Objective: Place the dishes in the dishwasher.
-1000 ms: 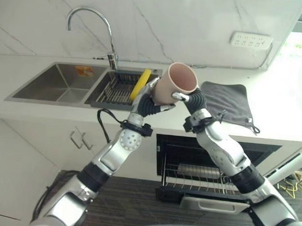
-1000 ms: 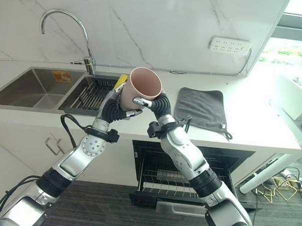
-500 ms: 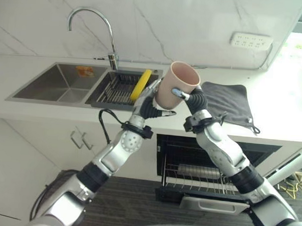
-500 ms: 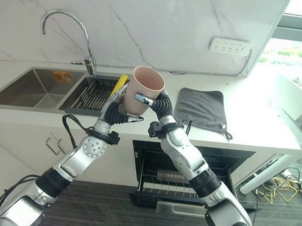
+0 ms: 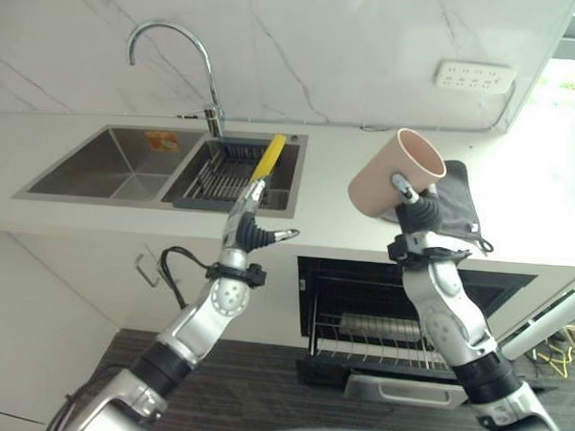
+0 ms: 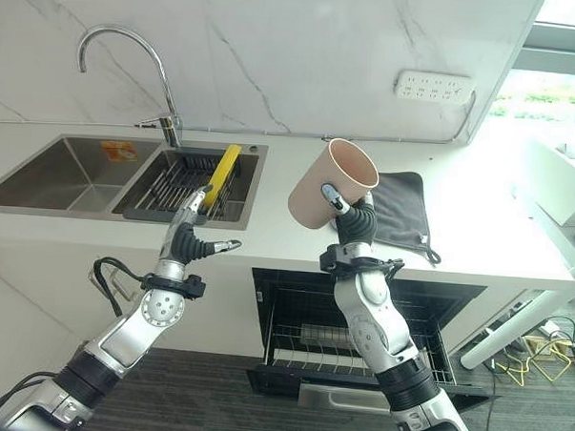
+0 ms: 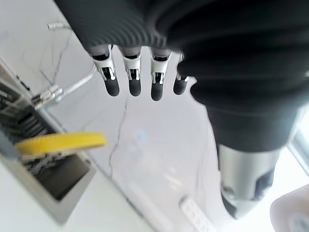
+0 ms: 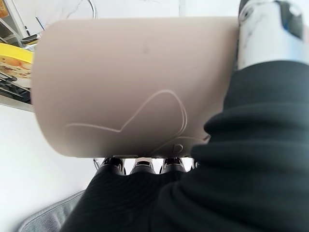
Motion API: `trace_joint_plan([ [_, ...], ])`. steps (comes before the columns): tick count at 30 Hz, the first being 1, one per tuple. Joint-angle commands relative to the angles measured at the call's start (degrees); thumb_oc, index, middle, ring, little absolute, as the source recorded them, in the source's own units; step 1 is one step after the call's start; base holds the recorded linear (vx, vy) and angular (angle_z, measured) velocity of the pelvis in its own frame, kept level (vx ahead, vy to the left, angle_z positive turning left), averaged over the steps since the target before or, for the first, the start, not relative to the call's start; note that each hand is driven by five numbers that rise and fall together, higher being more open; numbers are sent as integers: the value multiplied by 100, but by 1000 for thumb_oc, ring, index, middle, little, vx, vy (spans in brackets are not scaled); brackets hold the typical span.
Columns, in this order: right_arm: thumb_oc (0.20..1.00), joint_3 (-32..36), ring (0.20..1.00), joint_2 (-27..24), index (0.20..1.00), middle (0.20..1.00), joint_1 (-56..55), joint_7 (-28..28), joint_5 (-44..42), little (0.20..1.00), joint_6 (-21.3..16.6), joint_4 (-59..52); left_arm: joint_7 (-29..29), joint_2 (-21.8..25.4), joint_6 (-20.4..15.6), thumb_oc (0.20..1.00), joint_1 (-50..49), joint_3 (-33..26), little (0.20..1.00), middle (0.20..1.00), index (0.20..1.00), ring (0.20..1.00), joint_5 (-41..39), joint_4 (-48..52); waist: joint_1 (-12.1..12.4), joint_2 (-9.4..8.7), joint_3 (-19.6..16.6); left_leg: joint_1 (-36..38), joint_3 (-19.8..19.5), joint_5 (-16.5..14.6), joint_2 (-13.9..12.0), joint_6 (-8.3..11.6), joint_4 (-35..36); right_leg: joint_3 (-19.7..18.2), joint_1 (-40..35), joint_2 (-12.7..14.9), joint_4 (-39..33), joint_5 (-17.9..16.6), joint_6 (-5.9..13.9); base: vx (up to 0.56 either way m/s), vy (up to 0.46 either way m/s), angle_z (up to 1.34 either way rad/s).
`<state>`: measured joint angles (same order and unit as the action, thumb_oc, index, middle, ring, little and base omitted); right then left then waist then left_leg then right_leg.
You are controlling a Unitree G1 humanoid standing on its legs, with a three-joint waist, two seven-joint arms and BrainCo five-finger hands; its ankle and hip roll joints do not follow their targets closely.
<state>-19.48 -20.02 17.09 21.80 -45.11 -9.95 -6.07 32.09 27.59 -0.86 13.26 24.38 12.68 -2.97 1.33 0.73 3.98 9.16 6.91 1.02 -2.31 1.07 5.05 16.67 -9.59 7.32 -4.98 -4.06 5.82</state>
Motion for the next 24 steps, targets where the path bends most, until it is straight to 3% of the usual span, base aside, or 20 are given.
trace_joint_plan([
  [1, 200, 251, 200, 128, 200, 200, 438, -107, -35, 200, -613, -339, 371, 158, -440, 1000, 370, -163, 1000, 1000, 1000, 1000, 240, 14, 7, -170, 25, 92, 233, -83, -194, 38, -5, -362, -107, 71, 103, 132, 55, 0, 0, 0],
  [9, 200, 861, 200, -137, 200, 200, -319, -9, 365, 200, -671, -20, -92, 334, -1438, 1000, -218, -817, 1000, 1000, 1000, 1000, -46, 379, -80, -191, 51, 90, 284, -89, -236, 51, -5, -449, -78, 50, 104, 121, 64, 0, 0, 0],
  [11, 200, 1031, 200, -186, 200, 200, -575, -166, 312, 200, -787, 97, -197, 373, -1564, 1000, -386, -961, 1000, 1000, 1000, 1000, -69, 525, -111, -195, 60, 92, 308, -84, -253, 56, -5, -479, -70, 46, 99, 110, 71, 0, 0, 0],
  [16, 200, 1439, 200, -163, 200, 200, -1242, -697, 522, 200, -676, 211, -367, 417, -1841, 1000, -749, -1357, 1000, 1000, 1000, 1000, -177, 718, -281, -222, 84, 86, 381, -79, -276, 62, -5, -575, -16, 38, 101, 71, 97, 16, -28, -9],
  [20, 200, 1404, 200, -100, 200, 200, -1614, -1120, 764, 200, -627, 403, -245, 400, -2269, 1000, -878, -1538, 1000, 1000, 1000, 1000, -88, 793, -410, -242, 94, 58, 423, -75, -304, 74, -5, -668, 47, 28, 101, 48, 108, 7, -29, -12],
  [24, 200, 1343, 200, -88, 200, 200, -1883, -1583, 907, 200, -558, 510, -305, 385, -2373, 1000, -909, -1585, 1000, 1000, 1000, 1000, -46, 837, -503, -264, 101, 45, 461, -80, -304, 84, -5, -733, 94, 33, 98, 11, 140, 18, -17, -13],
])
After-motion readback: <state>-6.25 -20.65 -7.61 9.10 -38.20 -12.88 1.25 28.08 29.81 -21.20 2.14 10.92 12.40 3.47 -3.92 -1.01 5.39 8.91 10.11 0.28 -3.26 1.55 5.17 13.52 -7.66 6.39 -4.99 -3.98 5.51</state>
